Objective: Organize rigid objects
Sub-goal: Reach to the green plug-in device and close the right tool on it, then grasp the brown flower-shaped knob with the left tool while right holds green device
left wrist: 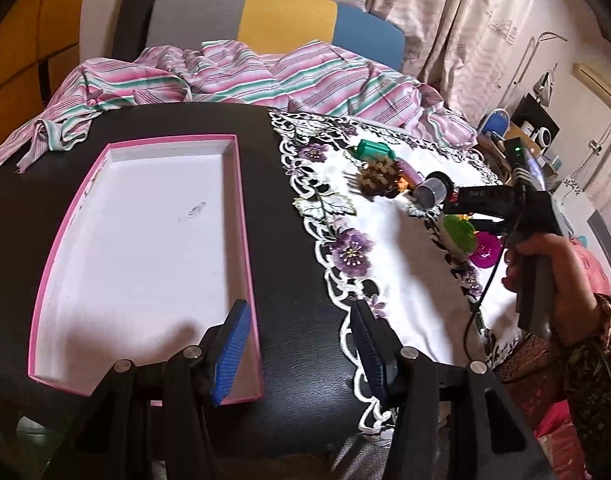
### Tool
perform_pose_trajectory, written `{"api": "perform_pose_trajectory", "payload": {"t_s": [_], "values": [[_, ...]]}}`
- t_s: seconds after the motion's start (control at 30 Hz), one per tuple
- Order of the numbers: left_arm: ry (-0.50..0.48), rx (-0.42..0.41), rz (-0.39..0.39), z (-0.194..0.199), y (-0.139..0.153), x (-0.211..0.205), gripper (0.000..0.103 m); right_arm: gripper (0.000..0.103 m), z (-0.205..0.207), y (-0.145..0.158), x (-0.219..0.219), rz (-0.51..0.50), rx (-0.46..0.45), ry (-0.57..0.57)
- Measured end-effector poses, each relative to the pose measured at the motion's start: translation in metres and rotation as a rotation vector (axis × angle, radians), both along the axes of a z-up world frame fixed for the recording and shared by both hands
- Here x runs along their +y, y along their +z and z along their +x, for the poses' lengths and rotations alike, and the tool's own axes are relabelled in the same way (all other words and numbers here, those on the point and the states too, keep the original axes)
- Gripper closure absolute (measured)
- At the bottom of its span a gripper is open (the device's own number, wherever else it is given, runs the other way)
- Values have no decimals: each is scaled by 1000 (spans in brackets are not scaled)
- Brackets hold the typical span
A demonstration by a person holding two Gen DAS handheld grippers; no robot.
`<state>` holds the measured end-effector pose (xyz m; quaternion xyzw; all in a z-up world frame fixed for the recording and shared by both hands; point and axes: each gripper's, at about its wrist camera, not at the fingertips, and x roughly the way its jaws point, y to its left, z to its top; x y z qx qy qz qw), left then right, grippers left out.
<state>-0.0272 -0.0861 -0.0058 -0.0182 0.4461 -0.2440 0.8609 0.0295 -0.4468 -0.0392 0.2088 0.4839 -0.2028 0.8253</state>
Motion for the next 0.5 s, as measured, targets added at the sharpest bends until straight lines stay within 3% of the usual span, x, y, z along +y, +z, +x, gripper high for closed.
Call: {"api": "perform_pose_trajectory", "payload": {"t_s": [0.13,0.3,0.4,0.5], "values": [[2,15,-18,1,-1,-1,51,55,3,-6,4,56,-1,37],[21,39,-22,4,-3,1,51,52,9,-11,17,9,45,93],[19,32,-4,7,-2,-3,51,50,11,-22,18,35,94,104],[7,23,0,11,3,-9,51,50,9,-22,14,55,76,90]]}}
